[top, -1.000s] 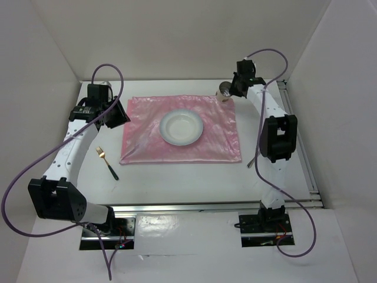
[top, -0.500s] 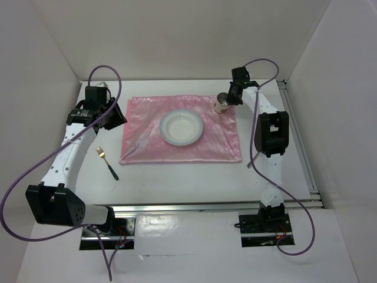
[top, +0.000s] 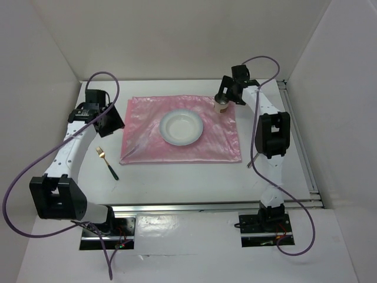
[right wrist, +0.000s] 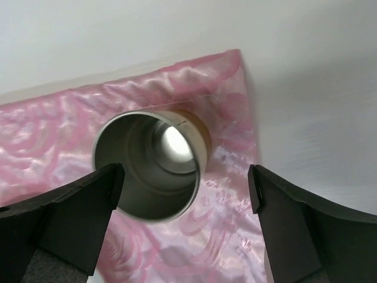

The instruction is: Set the dinner table for one person

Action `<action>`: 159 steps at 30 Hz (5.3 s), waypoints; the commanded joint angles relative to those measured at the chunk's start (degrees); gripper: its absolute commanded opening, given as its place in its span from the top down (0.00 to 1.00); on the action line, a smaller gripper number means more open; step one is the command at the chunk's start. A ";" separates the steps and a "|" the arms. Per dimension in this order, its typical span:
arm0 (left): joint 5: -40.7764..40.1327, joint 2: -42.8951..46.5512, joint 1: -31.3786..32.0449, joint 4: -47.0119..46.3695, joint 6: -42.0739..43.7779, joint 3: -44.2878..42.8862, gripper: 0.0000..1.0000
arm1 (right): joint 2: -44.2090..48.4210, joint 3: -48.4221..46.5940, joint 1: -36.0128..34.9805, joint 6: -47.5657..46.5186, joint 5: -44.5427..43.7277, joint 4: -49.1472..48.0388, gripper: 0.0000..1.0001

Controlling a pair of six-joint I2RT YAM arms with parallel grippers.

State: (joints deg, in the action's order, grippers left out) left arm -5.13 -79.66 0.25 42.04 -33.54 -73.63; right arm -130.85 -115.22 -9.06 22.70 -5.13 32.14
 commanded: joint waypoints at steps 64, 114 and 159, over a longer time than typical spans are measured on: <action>-7.79 -35.03 13.10 5.42 7.35 -21.20 1.00 | 46.91 39.63 -1.40 2.88 13.56 -11.22 0.00; -4.02 -19.14 14.16 10.96 8.40 -29.57 0.38 | 49.02 63.44 16.27 14.92 4.87 6.54 0.06; -7.53 -19.75 14.16 10.52 10.60 -27.18 0.38 | 42.07 58.80 10.38 7.54 -7.96 0.10 1.00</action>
State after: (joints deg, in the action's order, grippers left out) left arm -12.27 -99.00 14.20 52.58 -24.01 -97.82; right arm -93.17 -53.80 2.66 31.20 -8.25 31.00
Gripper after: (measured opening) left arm 0.620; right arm 0.056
